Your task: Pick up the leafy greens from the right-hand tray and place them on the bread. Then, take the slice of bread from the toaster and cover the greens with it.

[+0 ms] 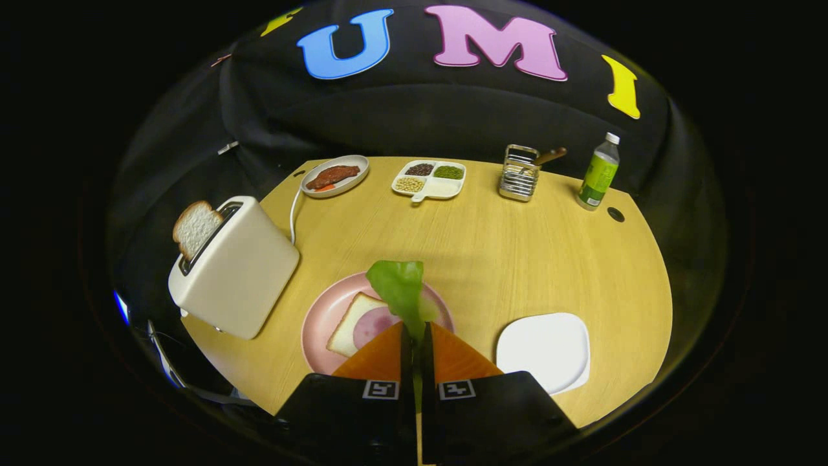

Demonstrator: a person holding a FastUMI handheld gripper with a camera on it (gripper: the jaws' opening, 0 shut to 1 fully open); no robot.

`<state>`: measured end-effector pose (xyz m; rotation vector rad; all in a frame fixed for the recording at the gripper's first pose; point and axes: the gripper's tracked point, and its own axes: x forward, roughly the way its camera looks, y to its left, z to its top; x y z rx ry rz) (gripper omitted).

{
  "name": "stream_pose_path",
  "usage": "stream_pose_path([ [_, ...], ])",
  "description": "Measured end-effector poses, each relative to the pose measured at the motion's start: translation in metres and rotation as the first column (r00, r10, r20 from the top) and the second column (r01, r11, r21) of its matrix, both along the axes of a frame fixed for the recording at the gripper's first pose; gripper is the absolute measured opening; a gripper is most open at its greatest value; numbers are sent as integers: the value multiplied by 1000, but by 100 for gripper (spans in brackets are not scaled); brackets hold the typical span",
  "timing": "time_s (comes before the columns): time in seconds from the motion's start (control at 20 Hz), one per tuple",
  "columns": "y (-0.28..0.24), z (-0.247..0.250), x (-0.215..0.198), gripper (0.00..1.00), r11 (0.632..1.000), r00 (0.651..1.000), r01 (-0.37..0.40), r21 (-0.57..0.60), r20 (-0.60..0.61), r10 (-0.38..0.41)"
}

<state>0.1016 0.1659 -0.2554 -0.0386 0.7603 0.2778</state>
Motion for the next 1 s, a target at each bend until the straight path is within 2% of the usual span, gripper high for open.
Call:
stream_pose_path([
  [0.2, 23, -13, 0, 8, 999, 1000, -30, -20, -1, 30],
  [0.4, 29, -24, -3, 15, 995, 998, -62, -79, -10, 62],
  [0.5, 33, -28, -4, 18, 995, 998, -62, -77, -20, 61],
  [0.65, 42, -29, -5, 29, 998, 998, -47, -50, -36, 45],
  [0.75, 47, -29, -3, 33, 998, 998, -47, -52, -33, 45],
  [1.0, 54, -35, -4, 35, 995, 998, -62, -79, -33, 59],
])
